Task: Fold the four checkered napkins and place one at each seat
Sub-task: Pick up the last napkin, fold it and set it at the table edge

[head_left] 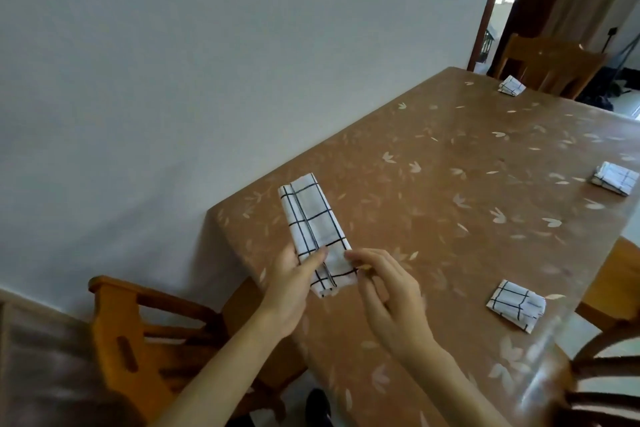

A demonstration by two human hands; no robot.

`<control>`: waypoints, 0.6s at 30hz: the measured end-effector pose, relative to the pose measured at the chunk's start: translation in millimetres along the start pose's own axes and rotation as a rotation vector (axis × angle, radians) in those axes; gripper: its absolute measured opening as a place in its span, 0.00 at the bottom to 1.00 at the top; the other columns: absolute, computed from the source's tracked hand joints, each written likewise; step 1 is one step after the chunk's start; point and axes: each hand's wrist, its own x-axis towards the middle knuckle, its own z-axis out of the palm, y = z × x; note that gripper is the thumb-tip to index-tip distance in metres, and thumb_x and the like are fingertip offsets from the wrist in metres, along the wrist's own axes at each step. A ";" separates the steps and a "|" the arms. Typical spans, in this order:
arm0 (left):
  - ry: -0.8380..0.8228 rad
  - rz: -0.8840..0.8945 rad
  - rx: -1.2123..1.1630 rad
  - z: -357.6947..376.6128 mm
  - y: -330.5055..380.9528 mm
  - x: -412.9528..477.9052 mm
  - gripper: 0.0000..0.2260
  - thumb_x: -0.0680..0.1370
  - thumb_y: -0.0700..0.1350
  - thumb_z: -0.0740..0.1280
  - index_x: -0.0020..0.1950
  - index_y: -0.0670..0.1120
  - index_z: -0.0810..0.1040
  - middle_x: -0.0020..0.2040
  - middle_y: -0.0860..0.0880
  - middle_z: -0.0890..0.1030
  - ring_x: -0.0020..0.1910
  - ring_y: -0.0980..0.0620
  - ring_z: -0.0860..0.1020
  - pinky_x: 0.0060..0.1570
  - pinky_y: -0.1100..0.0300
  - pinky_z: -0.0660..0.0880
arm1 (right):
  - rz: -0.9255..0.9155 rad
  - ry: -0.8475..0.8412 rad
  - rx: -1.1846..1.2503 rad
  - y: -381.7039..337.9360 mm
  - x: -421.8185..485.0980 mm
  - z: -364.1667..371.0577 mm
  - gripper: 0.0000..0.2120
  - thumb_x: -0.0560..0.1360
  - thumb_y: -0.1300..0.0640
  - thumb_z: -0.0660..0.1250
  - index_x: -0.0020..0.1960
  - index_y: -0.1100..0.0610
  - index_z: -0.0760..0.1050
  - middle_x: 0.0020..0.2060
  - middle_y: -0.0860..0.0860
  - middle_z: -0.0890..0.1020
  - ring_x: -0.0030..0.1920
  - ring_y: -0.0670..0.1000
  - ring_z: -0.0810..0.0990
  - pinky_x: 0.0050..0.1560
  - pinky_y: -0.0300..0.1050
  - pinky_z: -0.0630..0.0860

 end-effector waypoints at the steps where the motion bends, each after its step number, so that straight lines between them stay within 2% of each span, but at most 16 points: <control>1: -0.001 -0.014 0.009 -4.6 -3.6 8.8 0.11 0.82 0.42 0.67 0.64 0.50 0.79 0.58 0.46 0.86 0.57 0.45 0.85 0.61 0.38 0.79 | 0.084 0.055 0.002 3.5 3.1 4.7 0.12 0.80 0.63 0.66 0.61 0.52 0.79 0.54 0.44 0.81 0.55 0.46 0.81 0.54 0.38 0.77; 2: -0.006 -0.019 0.022 -8.1 -5.3 17.0 0.12 0.81 0.43 0.68 0.64 0.52 0.79 0.58 0.48 0.86 0.57 0.46 0.85 0.61 0.40 0.79 | 0.219 0.074 0.033 4.8 8.8 8.4 0.10 0.80 0.56 0.68 0.61 0.50 0.78 0.53 0.42 0.82 0.55 0.45 0.81 0.54 0.38 0.78; 4: -0.002 -0.018 0.071 -14.0 -9.2 33.2 0.14 0.79 0.50 0.70 0.65 0.55 0.79 0.59 0.50 0.86 0.59 0.48 0.84 0.60 0.41 0.80 | 0.580 -0.044 0.232 6.2 27.3 16.1 0.16 0.76 0.44 0.70 0.61 0.48 0.77 0.50 0.43 0.84 0.51 0.45 0.84 0.53 0.42 0.81; 5: -0.002 -0.012 0.093 -16.2 -10.2 40.5 0.17 0.77 0.55 0.72 0.65 0.55 0.78 0.59 0.50 0.85 0.59 0.48 0.84 0.60 0.41 0.80 | 0.709 -0.122 0.327 8.5 36.2 20.9 0.18 0.74 0.42 0.71 0.61 0.49 0.78 0.48 0.45 0.86 0.47 0.47 0.86 0.52 0.46 0.83; 6: -0.006 -0.004 0.103 -18.0 -10.9 47.7 0.22 0.75 0.60 0.72 0.66 0.54 0.78 0.59 0.50 0.85 0.60 0.48 0.83 0.60 0.41 0.80 | 0.763 -0.179 0.361 11.1 44.1 27.0 0.18 0.74 0.43 0.72 0.59 0.52 0.79 0.46 0.48 0.87 0.44 0.49 0.87 0.50 0.50 0.83; 8: -0.012 -0.007 0.130 -22.4 -14.6 64.9 0.29 0.71 0.68 0.72 0.64 0.51 0.77 0.58 0.45 0.84 0.58 0.45 0.83 0.57 0.40 0.80 | 0.752 -0.207 0.337 17.4 56.2 42.0 0.13 0.73 0.51 0.76 0.54 0.57 0.81 0.41 0.55 0.87 0.40 0.52 0.86 0.47 0.54 0.82; 9: -0.024 0.002 0.137 -24.1 -13.4 72.2 0.28 0.71 0.68 0.71 0.62 0.49 0.77 0.56 0.41 0.84 0.56 0.42 0.84 0.53 0.38 0.81 | 0.744 -0.189 0.332 21.0 60.7 50.4 0.11 0.73 0.55 0.77 0.52 0.58 0.81 0.40 0.56 0.87 0.38 0.53 0.85 0.46 0.55 0.82; 11: -0.055 -0.010 0.112 -29.3 -12.7 87.0 0.20 0.76 0.60 0.71 0.61 0.49 0.78 0.55 0.42 0.84 0.54 0.42 0.85 0.50 0.38 0.82 | 0.757 -0.137 0.334 29.5 67.8 64.2 0.10 0.72 0.60 0.77 0.51 0.60 0.81 0.37 0.56 0.86 0.36 0.54 0.84 0.46 0.57 0.82; 13: -0.087 -0.036 0.081 -36.3 -13.0 100.7 0.14 0.79 0.52 0.71 0.63 0.53 0.77 0.56 0.50 0.86 0.56 0.49 0.85 0.55 0.43 0.82 | 0.770 -0.119 0.344 36.2 74.6 72.9 0.11 0.71 0.60 0.78 0.51 0.60 0.81 0.38 0.57 0.86 0.36 0.55 0.84 0.47 0.58 0.82; 15: -0.104 -0.049 0.070 -42.8 -12.9 112.5 0.13 0.80 0.51 0.70 0.64 0.54 0.77 0.56 0.53 0.86 0.57 0.53 0.84 0.59 0.45 0.81 | 0.784 -0.106 0.361 40.2 80.9 81.1 0.13 0.71 0.59 0.78 0.54 0.57 0.81 0.41 0.57 0.87 0.39 0.55 0.85 0.47 0.55 0.83; 18: -0.113 -0.092 0.008 -47.6 -11.3 125.1 0.09 0.81 0.47 0.69 0.61 0.54 0.78 0.54 0.50 0.87 0.53 0.50 0.86 0.57 0.42 0.82 | 0.825 -0.092 0.425 41.2 91.4 96.9 0.16 0.72 0.62 0.77 0.58 0.58 0.79 0.45 0.57 0.87 0.44 0.56 0.87 0.44 0.46 0.84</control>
